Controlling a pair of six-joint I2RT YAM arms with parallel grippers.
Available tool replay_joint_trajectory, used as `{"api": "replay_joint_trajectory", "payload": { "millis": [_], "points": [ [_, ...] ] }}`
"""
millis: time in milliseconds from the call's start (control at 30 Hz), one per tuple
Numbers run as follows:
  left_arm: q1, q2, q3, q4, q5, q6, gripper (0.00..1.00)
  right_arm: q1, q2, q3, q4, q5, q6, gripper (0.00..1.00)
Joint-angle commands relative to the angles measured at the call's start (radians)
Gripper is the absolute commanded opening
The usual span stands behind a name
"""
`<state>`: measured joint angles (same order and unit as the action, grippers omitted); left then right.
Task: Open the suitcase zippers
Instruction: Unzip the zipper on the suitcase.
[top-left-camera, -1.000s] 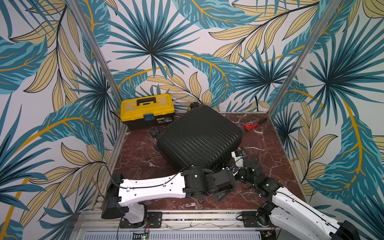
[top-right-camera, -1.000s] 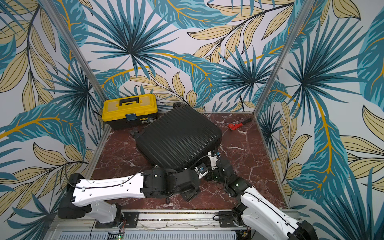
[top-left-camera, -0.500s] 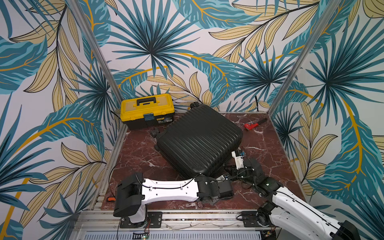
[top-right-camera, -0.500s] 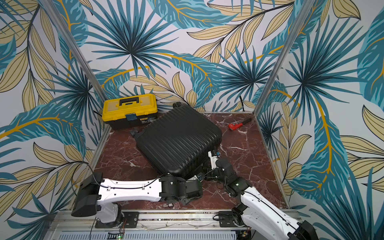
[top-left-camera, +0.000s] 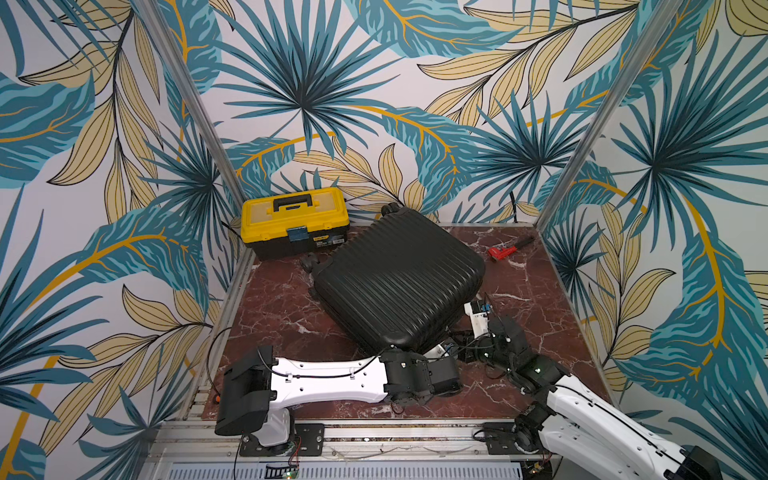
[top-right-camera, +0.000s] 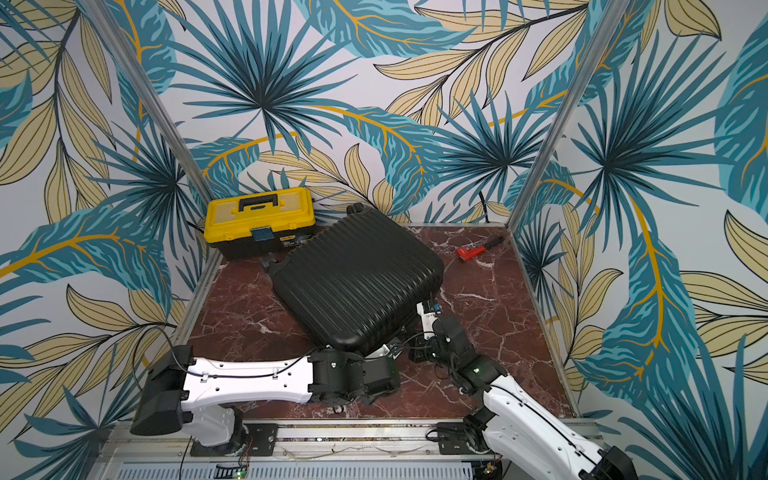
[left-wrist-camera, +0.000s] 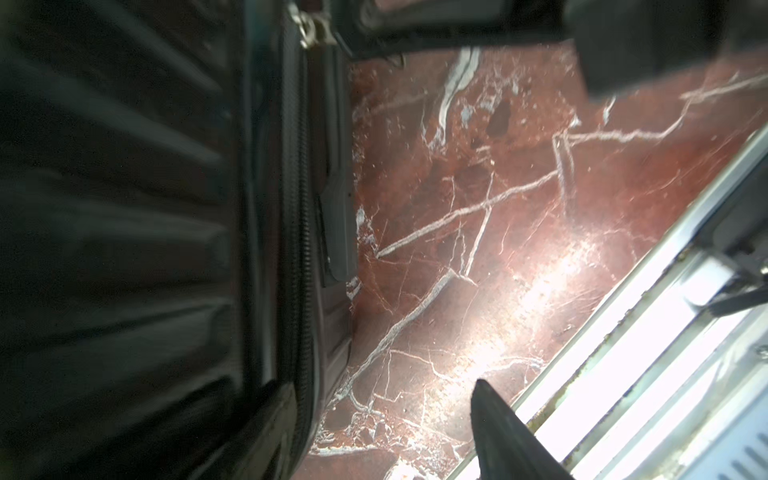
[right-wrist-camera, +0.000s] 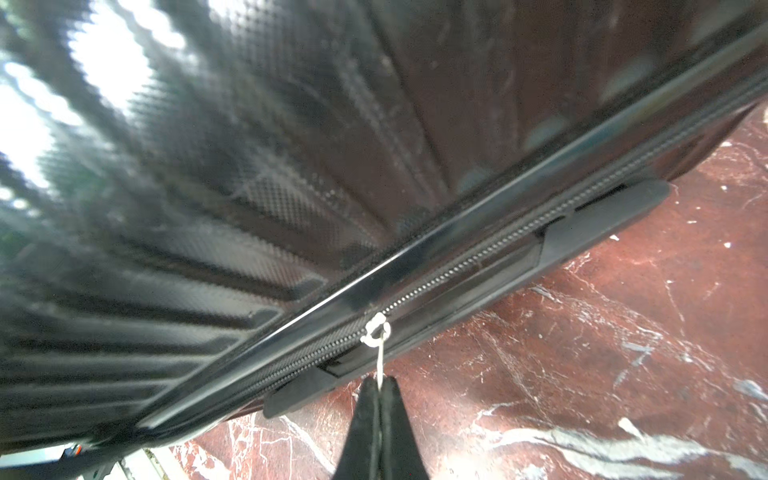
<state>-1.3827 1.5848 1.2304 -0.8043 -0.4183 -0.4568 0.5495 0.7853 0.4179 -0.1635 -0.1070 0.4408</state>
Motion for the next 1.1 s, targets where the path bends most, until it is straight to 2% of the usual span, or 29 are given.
{"api": "replay_joint_trajectory", "payload": {
  "millis": [0, 133, 300, 533, 667, 867, 1000, 1067],
  "points": [
    [0.000, -0.029, 0.024, -0.017, -0.072, 0.018, 0.68, -0.004, 0.004, -0.013, -0.042, 0.046, -0.008, 0.00],
    [0.004, -0.034, 0.005, -0.016, -0.104, 0.012, 0.68, -0.003, 0.010, -0.020, -0.033, 0.047, -0.006, 0.00],
    [0.053, 0.002, -0.038, -0.014, -0.026, -0.018, 0.68, -0.004, 0.013, -0.019, -0.028, 0.046, -0.007, 0.00],
    [0.091, 0.074, -0.092, -0.012, -0.024, -0.054, 0.65, -0.004, 0.011, -0.016, -0.032, 0.041, -0.010, 0.00],
    [0.093, 0.079, -0.131, -0.006, -0.054, -0.072, 0.51, -0.005, 0.001, -0.008, -0.045, 0.052, -0.020, 0.00],
    [0.103, 0.001, -0.167, 0.009, -0.069, -0.064, 0.20, -0.012, -0.007, 0.027, -0.118, 0.138, -0.055, 0.00],
    [0.105, -0.049, -0.202, 0.013, -0.069, -0.047, 0.02, -0.054, 0.026, 0.052, -0.111, 0.183, -0.054, 0.00],
    [0.106, -0.065, -0.224, 0.013, -0.069, -0.043, 0.00, -0.077, 0.051, 0.064, -0.092, 0.195, -0.054, 0.00]
  ]
}}
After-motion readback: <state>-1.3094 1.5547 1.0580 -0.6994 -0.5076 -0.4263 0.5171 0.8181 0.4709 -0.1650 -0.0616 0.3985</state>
